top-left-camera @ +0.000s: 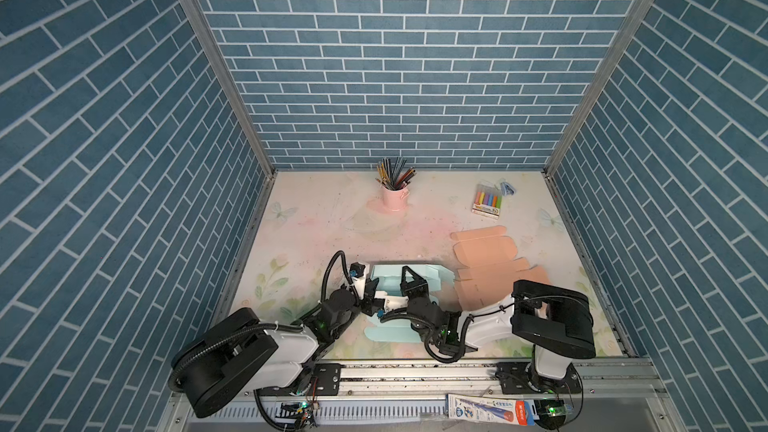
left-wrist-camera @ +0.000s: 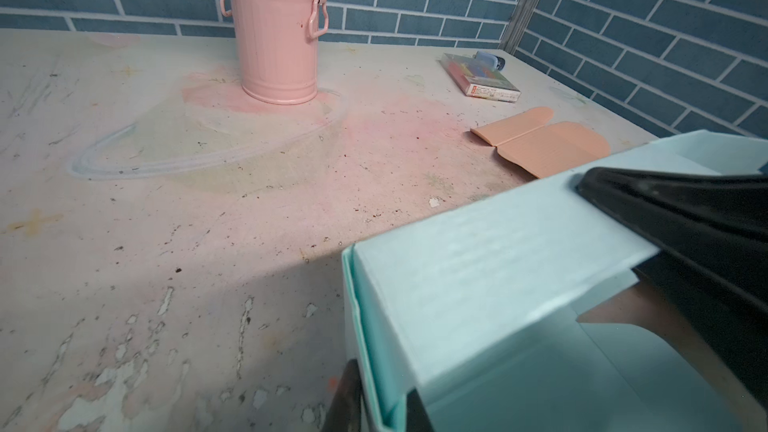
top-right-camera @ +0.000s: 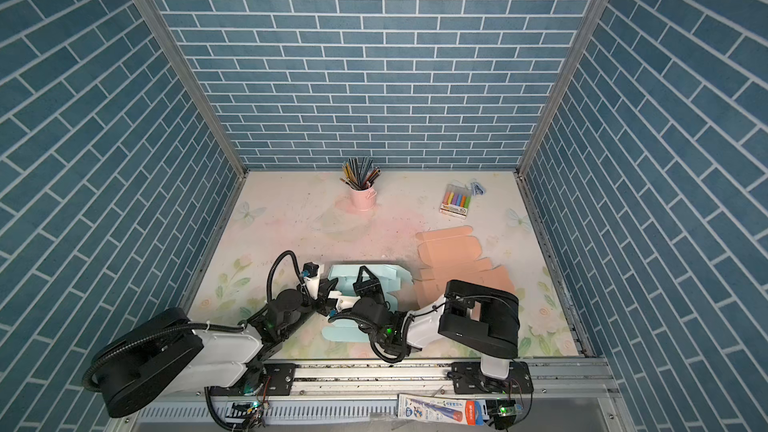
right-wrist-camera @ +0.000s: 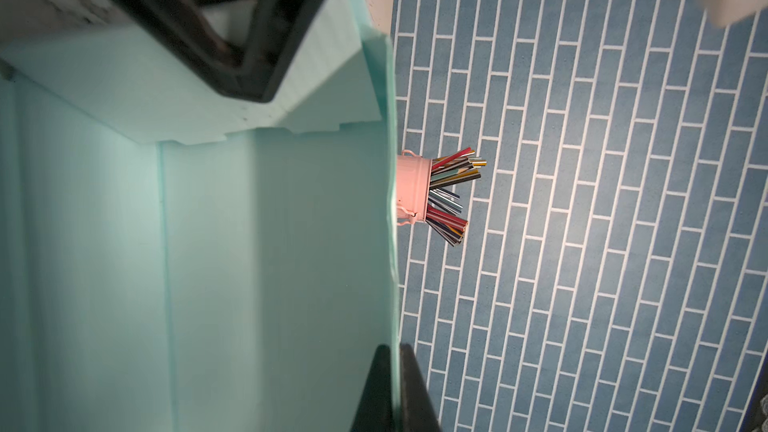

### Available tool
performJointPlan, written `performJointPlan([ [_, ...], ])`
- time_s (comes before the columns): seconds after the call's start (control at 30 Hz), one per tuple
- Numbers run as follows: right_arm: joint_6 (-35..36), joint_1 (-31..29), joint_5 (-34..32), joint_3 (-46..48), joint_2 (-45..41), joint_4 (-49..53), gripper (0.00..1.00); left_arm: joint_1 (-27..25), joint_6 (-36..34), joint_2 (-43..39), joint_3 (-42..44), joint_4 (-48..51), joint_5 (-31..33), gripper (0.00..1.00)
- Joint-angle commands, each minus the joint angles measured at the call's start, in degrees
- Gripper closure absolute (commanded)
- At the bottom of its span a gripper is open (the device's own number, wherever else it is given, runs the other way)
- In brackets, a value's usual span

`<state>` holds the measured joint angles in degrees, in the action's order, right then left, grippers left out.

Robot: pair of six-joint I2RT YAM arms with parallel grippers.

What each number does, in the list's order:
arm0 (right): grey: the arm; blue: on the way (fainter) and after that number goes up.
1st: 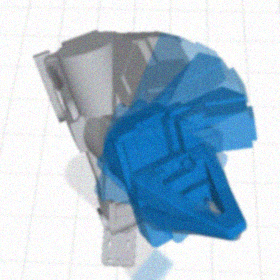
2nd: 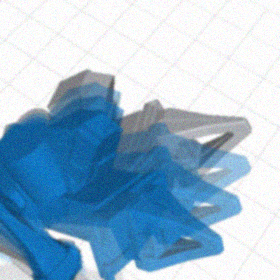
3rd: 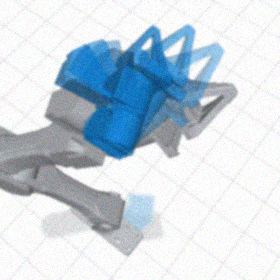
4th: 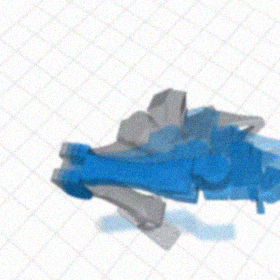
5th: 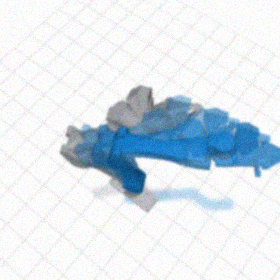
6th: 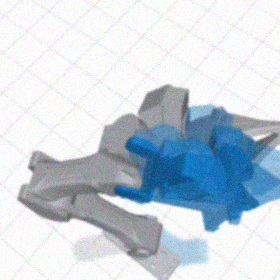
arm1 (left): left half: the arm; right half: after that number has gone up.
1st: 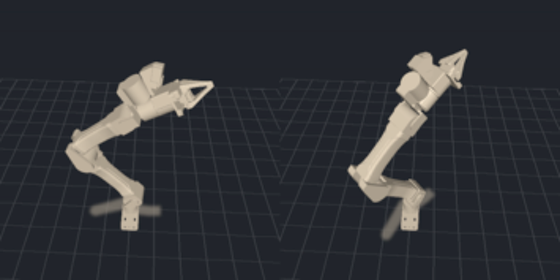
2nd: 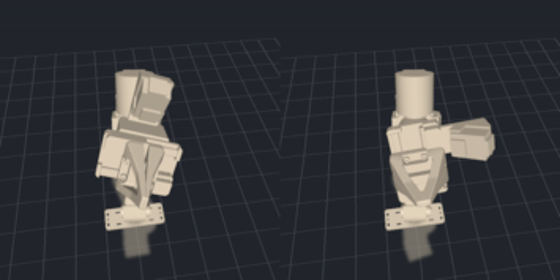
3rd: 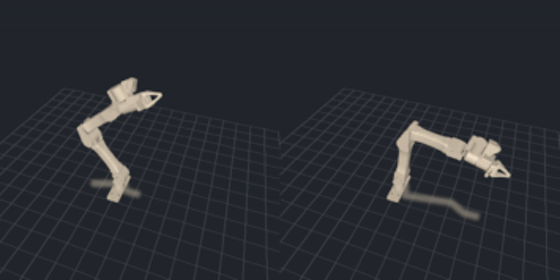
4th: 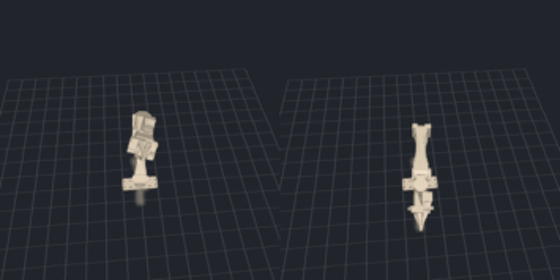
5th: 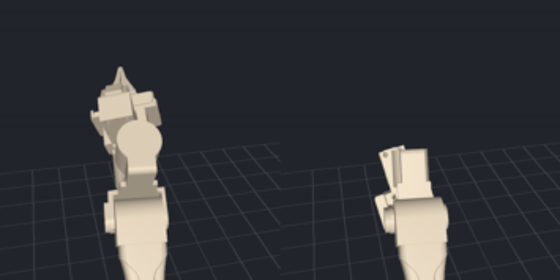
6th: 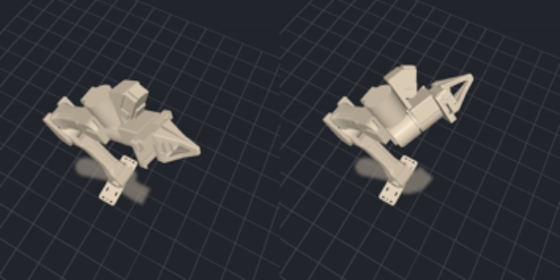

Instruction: Fold the paper box

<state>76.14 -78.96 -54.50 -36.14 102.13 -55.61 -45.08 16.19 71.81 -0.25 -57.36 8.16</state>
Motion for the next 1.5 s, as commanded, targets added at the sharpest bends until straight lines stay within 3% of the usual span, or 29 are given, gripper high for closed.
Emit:
performJointPlan([
  [0.0,-3.19,-1.42,0.73,0.25,-0.87,0.24,0.82,-1.13,-0.54,-0.47,1.29,-1.45,-0.29,0.88],
  [0.33,-25.95,-2.13,3.99,-2.55,-12.45,22.87,0.53,-1.17,-1.03,-4.1,1.83,1.59,1.55,0.91],
  [0.57,-45.47,-3.13,14.72,-7.1,-20.44,39.66,0.32,-1.23,-1.5,-5.05,1.49,3.37,2.78,0.91],
  [0.87,-64.2,-0.51,36.4,-16.54,-23.83,47.4,0.31,-1.3,-2.39,-6.67,1.15,5.26,4.23,0.9],
  [1.13,-84.97,19.95,62.51,-22.92,-19.85,54.37,0.36,-1.83,-3.08,-5.35,0.27,5.6,4.38,0.9],
  [1.47,-93.93,24.92,72.25,-20.15,-12.94,50.61,0.41,-3.33,-3.87,-2.09,-1.56,5.54,5.65,0.9],
])
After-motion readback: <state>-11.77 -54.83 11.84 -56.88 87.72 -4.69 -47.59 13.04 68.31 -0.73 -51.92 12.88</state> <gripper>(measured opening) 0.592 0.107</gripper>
